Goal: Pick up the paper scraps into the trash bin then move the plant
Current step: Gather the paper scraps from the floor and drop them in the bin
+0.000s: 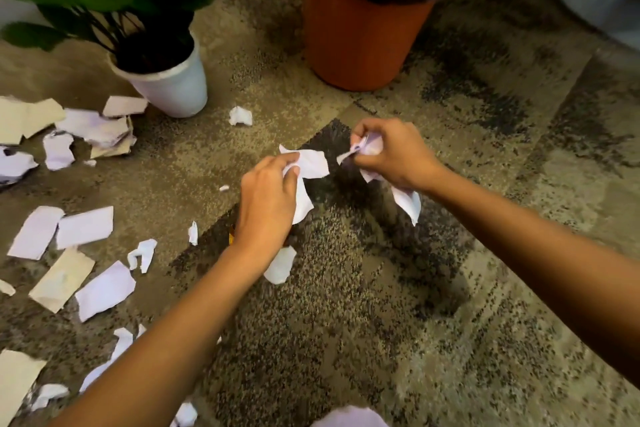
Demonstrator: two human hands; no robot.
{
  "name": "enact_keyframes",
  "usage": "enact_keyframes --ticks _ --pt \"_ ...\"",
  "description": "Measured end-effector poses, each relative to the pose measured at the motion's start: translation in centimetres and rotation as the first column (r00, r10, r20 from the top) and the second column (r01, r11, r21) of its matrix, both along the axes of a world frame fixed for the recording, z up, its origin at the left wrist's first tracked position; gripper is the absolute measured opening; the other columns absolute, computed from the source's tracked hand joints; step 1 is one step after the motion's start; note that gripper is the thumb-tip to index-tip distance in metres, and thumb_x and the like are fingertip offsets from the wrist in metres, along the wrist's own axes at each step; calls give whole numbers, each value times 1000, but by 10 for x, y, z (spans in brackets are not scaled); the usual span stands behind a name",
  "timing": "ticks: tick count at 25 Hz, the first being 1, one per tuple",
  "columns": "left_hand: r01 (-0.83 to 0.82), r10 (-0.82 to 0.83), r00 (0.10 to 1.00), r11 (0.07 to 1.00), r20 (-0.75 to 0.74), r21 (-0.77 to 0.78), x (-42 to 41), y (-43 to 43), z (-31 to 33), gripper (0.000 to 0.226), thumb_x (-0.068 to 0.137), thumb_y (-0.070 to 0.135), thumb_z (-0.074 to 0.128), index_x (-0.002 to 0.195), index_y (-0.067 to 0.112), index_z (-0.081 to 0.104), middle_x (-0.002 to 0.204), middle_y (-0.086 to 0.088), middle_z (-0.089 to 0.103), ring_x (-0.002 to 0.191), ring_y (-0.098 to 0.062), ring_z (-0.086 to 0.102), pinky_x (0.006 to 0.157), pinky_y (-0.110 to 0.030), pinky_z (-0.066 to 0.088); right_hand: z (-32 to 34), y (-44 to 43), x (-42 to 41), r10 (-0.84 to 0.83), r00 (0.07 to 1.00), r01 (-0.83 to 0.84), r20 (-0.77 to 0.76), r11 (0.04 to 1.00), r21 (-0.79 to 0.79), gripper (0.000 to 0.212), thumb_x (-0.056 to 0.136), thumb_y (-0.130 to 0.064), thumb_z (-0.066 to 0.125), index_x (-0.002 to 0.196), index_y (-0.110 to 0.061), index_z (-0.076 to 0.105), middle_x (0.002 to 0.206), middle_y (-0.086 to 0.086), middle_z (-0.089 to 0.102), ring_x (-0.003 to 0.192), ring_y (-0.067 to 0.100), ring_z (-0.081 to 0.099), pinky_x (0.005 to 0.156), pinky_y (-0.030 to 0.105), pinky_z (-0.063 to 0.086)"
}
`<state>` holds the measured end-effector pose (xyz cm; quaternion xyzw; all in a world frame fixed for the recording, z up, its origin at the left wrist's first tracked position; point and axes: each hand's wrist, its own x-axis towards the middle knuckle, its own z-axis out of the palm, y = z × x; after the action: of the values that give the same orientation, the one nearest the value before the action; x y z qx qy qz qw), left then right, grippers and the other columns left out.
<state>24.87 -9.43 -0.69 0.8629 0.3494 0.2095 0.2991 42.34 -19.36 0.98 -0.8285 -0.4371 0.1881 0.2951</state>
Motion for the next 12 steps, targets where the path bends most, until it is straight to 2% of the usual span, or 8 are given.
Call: enact_keyframes --ticks 2,4,7,8,9,10,11,12 --pt "12 -13 999 1000 48 18 21 13 33 30 95 15 51 123 12 62 126 -6 62 118 -21 55 95 -16 30 37 12 8 -108 991 88 83 972 220 17 77 -21 74 82 -25 58 76 -19 57 68 -11 49 57 13 35" --pt "1 -5 995 999 96 46 40 31 71 32 94 17 53 125 15 60 129 -4 60 121 -20 53 96 -18 30 75 24 10 -161 981 102 111 908 407 14 79 -20 71 82 -22 58 74 -19 56 69 -11 51 59 8 35" --pt "-31 28 987 999 159 15 63 61 125 35 93 24 55 127 21 59 131 -3 60 120 -19 55 99 -25 39 122 40 15 -171 970 54 172 842 537 14 82 -20 68 83 -20 54 74 -13 57 68 -5 54 60 5 37" --pt "18 -6 980 998 200 -62 70 69 142 33 93 25 56 125 22 61 128 -3 61 112 -18 60 94 -29 47 135 47 20 -187 964 48 188 820 570 14 82 -21 68 83 -20 54 73 -14 57 69 -4 55 61 7 39" --pt "97 -55 965 983 256 -154 77 76 157 30 93 25 56 122 22 63 124 -4 63 97 -13 66 80 -30 55 148 55 26 -222 957 66 184 790 610 14 80 -22 68 82 -21 55 72 -15 57 68 -4 56 61 9 41" --pt "173 -98 948 958 303 -231 85 80 171 28 93 24 57 119 20 65 118 -4 64 78 -7 67 62 -24 56 160 64 36 -266 953 110 144 750 652 14 78 -25 70 80 -21 56 70 -15 58 67 -3 57 59 10 44" --pt "207 -119 937 946 329 -250 96 86 183 27 93 23 57 117 18 66 112 -3 65 64 -2 65 50 -17 51 173 74 47 -302 951 176 68 706 686 16 76 -28 72 78 -22 57 69 -15 60 65 -4 59 57 10 45" --pt "219 -115 928 938 355 -269 109 91 195 25 93 22 57 116 16 66 106 -3 66 59 -2 62 45 -14 46 182 86 60 -325 945 253 -31 669 699 18 74 -31 74 76 -24 57 68 -13 62 64 -4 59 54 9 45"
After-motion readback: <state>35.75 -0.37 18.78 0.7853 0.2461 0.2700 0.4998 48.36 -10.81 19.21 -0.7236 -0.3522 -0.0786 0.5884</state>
